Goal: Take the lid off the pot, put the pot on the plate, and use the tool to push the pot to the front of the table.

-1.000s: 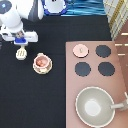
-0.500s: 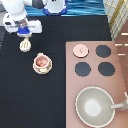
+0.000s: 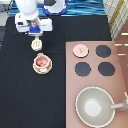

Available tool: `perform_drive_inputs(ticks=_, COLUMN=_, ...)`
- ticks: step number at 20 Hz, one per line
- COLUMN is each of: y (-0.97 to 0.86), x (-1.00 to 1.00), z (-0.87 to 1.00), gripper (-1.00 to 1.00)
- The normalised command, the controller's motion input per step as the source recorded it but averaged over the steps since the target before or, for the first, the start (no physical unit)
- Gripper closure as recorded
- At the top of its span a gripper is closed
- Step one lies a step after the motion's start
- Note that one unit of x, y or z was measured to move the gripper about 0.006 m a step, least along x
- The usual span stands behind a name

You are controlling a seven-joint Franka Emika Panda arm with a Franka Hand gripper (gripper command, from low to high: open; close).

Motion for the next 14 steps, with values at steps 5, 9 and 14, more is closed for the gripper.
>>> perform_drive_inputs(ticks=5, y=0.21, x=-0.78, z=-0.44, gripper=1.0)
perform_drive_inputs(ticks=9, y=-0.24, x=-0.12, z=-0.25, gripper=1.0)
perform_drive_inputs(ticks=14, y=-0.42, x=0.5, z=-0.21, gripper=1.0)
